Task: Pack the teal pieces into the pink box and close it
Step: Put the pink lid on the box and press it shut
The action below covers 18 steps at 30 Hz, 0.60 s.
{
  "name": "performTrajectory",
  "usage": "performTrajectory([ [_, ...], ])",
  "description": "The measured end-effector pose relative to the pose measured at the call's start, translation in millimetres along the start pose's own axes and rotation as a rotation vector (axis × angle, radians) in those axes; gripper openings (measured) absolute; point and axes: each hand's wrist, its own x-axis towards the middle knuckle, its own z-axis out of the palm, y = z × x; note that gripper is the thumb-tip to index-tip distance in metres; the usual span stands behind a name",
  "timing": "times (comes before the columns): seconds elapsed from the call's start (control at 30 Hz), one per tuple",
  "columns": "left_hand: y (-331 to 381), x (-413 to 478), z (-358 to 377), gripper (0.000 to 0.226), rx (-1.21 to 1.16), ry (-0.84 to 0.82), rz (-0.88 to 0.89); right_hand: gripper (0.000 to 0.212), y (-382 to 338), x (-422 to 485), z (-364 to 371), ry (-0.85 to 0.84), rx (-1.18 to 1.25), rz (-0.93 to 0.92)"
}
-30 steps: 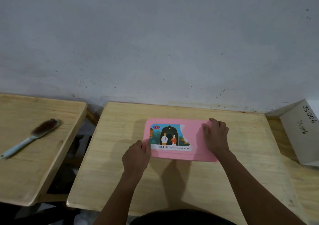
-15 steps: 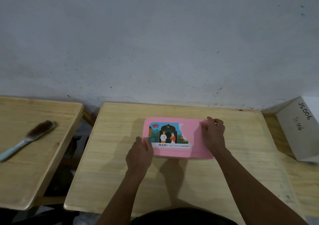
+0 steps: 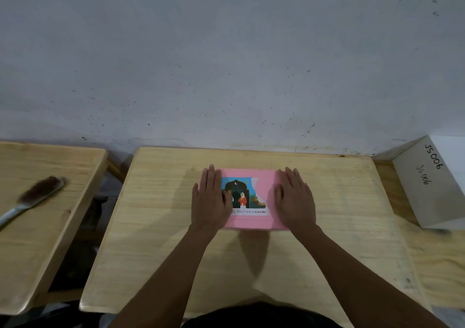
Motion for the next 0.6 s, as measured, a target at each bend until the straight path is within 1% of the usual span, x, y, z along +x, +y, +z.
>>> performTrajectory([
  [0.23, -4.5, 2.5, 6.2, 0.059, 0.008, 0.003, 0.023, 0.056, 0.0, 1.1, 4.9, 0.008, -0.028, -0.019],
  [0.47, -4.6, 3.3, 5.7, 0.062, 0.013, -0.041, 0.012, 0.055, 0.7, 2.5, 6.5, 0.018, -0.068, -0.003],
  [0.6, -2.5, 3.5, 4.4, 0.062, 0.027, -0.034, 0.012, 0.056, 0.8, 2.5, 6.6, 0.028, -0.068, 0.001],
])
